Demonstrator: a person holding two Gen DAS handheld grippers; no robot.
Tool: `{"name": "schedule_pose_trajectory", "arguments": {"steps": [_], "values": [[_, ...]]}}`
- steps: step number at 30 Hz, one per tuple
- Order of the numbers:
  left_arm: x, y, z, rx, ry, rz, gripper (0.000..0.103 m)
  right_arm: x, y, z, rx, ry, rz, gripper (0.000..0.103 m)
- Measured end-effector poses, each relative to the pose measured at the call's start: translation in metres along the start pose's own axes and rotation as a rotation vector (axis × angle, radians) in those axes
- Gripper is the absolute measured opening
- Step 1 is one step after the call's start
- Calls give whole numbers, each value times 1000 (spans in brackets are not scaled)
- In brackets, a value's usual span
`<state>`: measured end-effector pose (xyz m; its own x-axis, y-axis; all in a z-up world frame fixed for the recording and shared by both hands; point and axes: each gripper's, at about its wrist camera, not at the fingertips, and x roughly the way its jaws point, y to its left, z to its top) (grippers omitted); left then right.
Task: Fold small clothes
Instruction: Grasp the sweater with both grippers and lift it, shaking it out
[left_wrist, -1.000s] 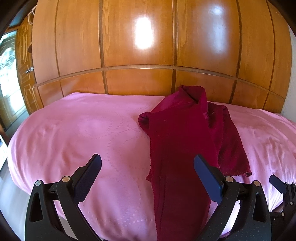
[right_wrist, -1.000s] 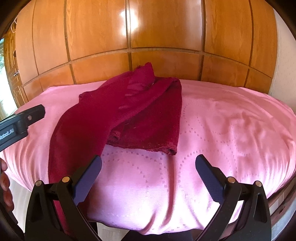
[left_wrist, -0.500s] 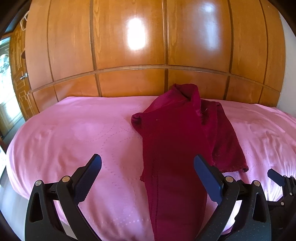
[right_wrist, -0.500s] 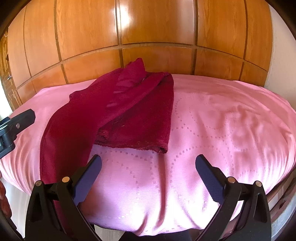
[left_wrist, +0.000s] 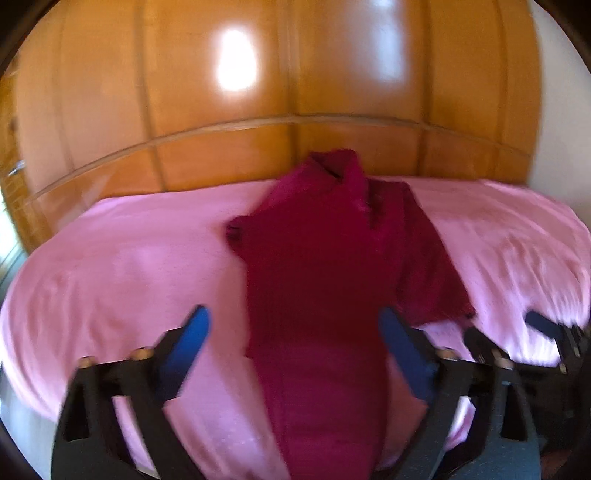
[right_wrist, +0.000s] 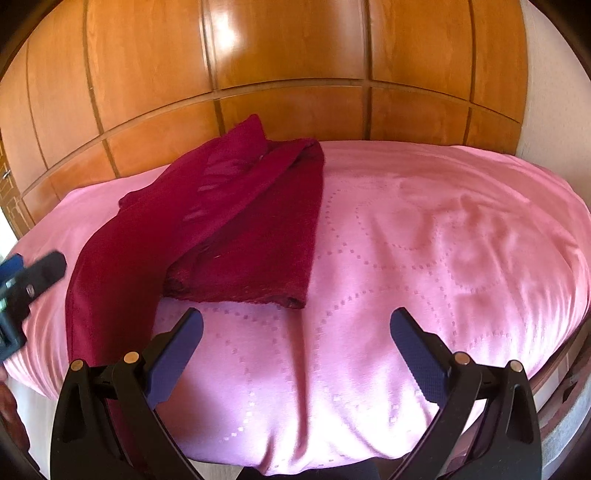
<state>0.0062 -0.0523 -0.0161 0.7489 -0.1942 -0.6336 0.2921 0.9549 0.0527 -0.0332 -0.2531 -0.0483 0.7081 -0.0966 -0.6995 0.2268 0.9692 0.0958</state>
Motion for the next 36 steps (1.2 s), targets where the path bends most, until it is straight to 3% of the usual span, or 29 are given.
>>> {"name": "schedule_pose_trajectory", "arguments": {"steps": [5,9,11,12,14,18,21,24,28,33,34,36], "values": [[19,-40,-16,236,71,-85,62,3,-14,4,43,5,-23,101],[44,-59,-36,357,131,-54,57,6,-19,5,59,23,-24,101],[56,-63,-46,395,135,0,46,8,-19,5,56,29,-21,101],[56,-61,-46,386,117,22,28,8,-18,6,51,29,-19,101],[48,-44,-39,296,109,-28,18,8,-17,7,38,23,-11,101],[30,2,-15,57,92,-219,16,7,-13,18,23,-1,36,101],[15,47,9,-152,84,-432,12,14,-6,29,12,5,84,101],[8,77,20,-253,48,-506,9,27,3,43,43,46,183,101],[10,94,17,-295,42,-442,7,60,15,66,168,164,375,100],[20,158,30,-446,0,-297,7,91,49,80,115,215,380,90],[23,172,36,-459,-16,-251,7,95,57,82,92,219,381,85],[28,197,49,-487,-37,-188,7,100,75,86,14,205,372,62]]}}
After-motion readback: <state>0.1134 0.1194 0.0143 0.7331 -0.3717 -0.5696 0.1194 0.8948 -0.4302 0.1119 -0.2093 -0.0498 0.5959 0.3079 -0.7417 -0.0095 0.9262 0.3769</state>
